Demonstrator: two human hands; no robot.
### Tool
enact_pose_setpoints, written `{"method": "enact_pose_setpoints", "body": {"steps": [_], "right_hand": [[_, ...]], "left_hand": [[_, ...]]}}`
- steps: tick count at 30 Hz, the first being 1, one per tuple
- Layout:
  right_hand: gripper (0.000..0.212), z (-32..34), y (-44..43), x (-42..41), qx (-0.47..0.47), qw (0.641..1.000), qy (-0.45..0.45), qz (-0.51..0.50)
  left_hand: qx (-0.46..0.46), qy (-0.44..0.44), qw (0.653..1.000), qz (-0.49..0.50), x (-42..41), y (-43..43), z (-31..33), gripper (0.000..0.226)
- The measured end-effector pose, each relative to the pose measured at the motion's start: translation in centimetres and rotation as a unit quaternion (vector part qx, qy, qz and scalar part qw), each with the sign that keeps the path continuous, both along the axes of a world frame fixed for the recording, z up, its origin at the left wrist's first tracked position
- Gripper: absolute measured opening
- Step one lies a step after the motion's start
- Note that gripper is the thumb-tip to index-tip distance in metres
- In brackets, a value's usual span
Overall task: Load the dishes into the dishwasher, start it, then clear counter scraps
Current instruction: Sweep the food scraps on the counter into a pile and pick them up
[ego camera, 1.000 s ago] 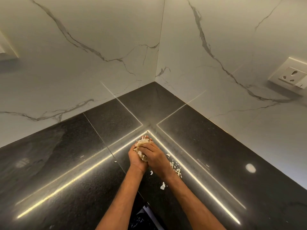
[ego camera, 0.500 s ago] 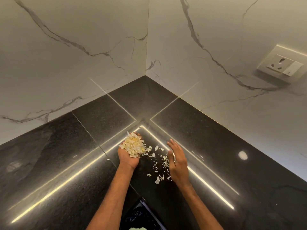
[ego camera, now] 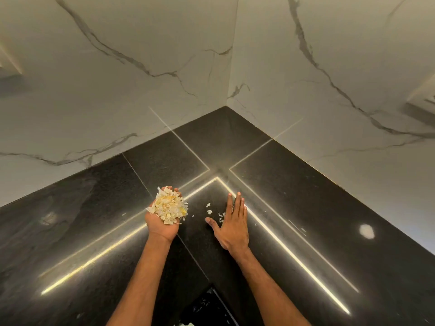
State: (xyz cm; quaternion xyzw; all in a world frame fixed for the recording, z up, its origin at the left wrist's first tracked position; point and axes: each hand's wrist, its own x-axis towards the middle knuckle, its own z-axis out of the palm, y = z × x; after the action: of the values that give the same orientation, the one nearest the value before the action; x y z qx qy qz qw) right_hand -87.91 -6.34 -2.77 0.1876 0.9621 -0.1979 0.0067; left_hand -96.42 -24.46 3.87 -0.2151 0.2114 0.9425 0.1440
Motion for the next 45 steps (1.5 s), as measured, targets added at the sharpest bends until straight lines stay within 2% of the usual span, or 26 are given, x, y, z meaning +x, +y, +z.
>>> {"method": "enact_pose_setpoints", "body": {"steps": [3,6,9,12,16,18,24,25,27,30,32,34,37,39,42,45], "right_hand": [[0.097,-0.4,-1.0,-2.5,-0.038,0.994,0.006,0.099],[0.087,-0.5,-3.1,-4.2,-0.054,0.982,0.014,0.183],[0.089,-0.5,-6.3,-5.0,-0.060,0.975,0.030,0.214],[0.091,-0.7,-9.7,-5.6,-0.067,0.973,0.045,0.218],[0.034,-0.3,-11.5,-6.2,-0.024,0.967,0.154,0.201],[0.018,-0.2,-11.0,-6.5,-0.014,0.964,0.174,0.202],[0.013,-1.3,-6.0,-4.7,0.032,0.965,0.175,0.195],[0.012,-1.5,-5.2,-3.9,0.025,0.963,0.186,0.195],[0.009,-1.5,-3.9,-2.5,-0.052,0.960,0.199,0.188],[0.014,-0.4,-2.4,-1.2,-0.235,0.936,0.235,0.119],[0.025,0.5,-0.9,-0.9,-0.271,0.929,0.253,0.023],[0.041,0.6,1.4,-0.4,-0.223,0.946,0.231,-0.052],[0.056,-0.8,5.6,0.6,-0.096,0.976,0.159,-0.118],[0.066,-1.5,6.4,1.2,-0.064,0.988,0.097,-0.104],[0.084,-1.0,3.2,1.6,-0.085,0.993,0.083,-0.019],[0.083,-0.5,-2.0,1.8,-0.068,0.995,0.049,0.058]], "left_hand": [[0.003,-0.005,1.000,0.028,-0.5,-1.8,0.1,0.046],[0.008,0.008,0.999,0.047,-0.4,-3.3,0.5,0.042],[-0.001,0.015,0.998,0.064,-0.3,-4.7,0.6,0.040],[-0.008,0.014,0.997,0.074,-0.2,-5.7,0.6,0.041],[-0.001,0.011,0.996,0.092,0.0,-6.3,0.7,0.041],[-0.003,0.002,0.996,0.094,0.1,-6.4,0.6,0.046],[0.010,-0.002,0.995,0.096,0.0,-5.9,0.3,0.041],[0.011,-0.005,0.995,0.098,0.0,-5.7,0.2,0.044],[0.023,-0.006,0.995,0.093,0.0,-5.3,0.2,0.053],[0.029,-0.012,0.996,0.085,0.1,-4.6,0.3,0.047],[0.024,-0.015,0.996,0.080,0.1,-4.3,0.3,0.045],[0.017,-0.016,0.997,0.075,0.2,-4.2,0.4,0.045],[0.019,-0.014,0.997,0.068,0.4,-4.3,0.7,0.042],[0.021,-0.015,0.997,0.070,0.4,-4.4,0.9,0.042],[0.021,-0.022,0.997,0.073,0.4,-4.3,0.8,0.042],[0.024,-0.029,0.997,0.070,0.5,-4.0,0.6,0.046]]}}
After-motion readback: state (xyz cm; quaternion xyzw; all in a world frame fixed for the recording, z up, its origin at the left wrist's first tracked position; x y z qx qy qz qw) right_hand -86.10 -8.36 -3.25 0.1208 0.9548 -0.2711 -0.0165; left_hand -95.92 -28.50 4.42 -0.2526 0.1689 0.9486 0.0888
